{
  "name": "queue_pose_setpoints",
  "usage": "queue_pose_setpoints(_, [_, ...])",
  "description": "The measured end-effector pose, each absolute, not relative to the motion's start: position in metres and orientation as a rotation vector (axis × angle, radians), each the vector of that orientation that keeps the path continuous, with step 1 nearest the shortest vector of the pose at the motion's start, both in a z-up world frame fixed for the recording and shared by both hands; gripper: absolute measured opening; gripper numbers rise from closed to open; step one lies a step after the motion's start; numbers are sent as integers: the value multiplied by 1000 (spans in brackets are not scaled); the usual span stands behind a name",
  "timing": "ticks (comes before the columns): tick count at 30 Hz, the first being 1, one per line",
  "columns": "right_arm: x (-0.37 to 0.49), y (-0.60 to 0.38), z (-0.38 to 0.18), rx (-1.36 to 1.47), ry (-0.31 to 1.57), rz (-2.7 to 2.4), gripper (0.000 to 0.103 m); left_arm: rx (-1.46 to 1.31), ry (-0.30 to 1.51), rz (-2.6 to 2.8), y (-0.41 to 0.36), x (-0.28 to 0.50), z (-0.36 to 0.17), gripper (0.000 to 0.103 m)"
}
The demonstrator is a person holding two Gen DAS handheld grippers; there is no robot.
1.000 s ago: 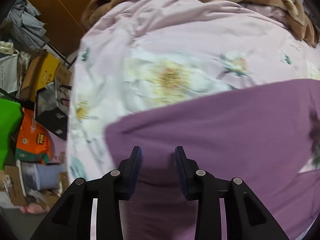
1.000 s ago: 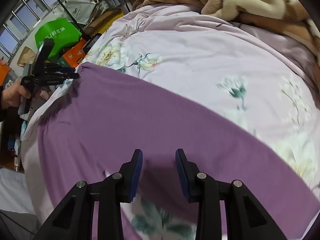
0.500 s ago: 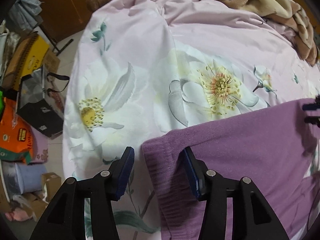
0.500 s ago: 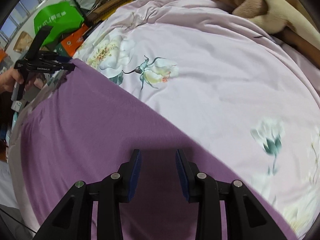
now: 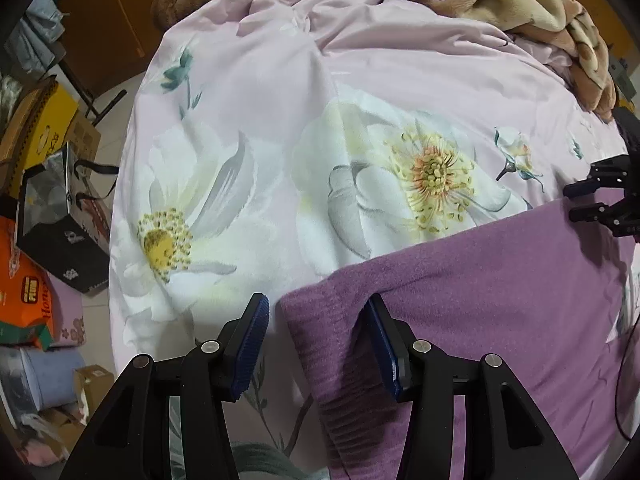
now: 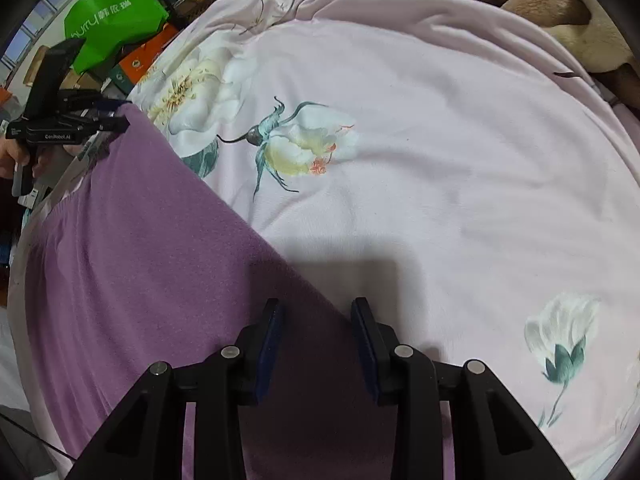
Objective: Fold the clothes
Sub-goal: 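Grasp the ribbed waistband edge with the left tool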
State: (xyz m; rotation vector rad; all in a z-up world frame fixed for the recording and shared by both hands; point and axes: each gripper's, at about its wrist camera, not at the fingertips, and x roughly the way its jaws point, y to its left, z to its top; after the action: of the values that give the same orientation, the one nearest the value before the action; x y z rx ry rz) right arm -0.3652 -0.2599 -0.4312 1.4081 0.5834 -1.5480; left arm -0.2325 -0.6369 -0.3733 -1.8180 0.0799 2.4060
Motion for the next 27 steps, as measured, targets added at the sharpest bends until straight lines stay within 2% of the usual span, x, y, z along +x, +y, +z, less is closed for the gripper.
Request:
queue_pose_setpoints(5, [-366,-261,-436,1408,619,-1509,38,-1834,145,2373,-629,-237,-382,52])
queue_pose_setpoints(13, [-367,-262,-440,1416,646,-1484,38,-1840,107,2361,-631,-241,-385,54])
queue_pose_setpoints(15, [-365,-264,-441,1414,670,-1486,38,-1839,115,2358,-628,-241,-387,45])
queue_pose_setpoints(16, [-364,-265,-441,1410,689,-1489,36,-1836,119,2356,-625,-240,-388,38])
queue_pose_setpoints(17, [-362,-267,-441,1406,708,-1493,35,-1833,121,2357,-623,-239,-388,36])
queue_pose_setpoints(18, [-361,-267,-440,1401,725,-1496,29,-1830,125,2364,-621,-238,-387,33])
queue_pose_setpoints(19, [-360,-266,-437,1397,728,-1500,18,-1825,123,2370,-620,-237,-386,31])
queue_pose_setpoints(22, [-357,-264,-427,1383,735,-1511,7,-1805,113,2383,-620,-232,-378,28])
queue_pose_setpoints(27, [-351,-253,-401,1356,697,-1560,4,-1746,106,2424,-618,-221,-358,27])
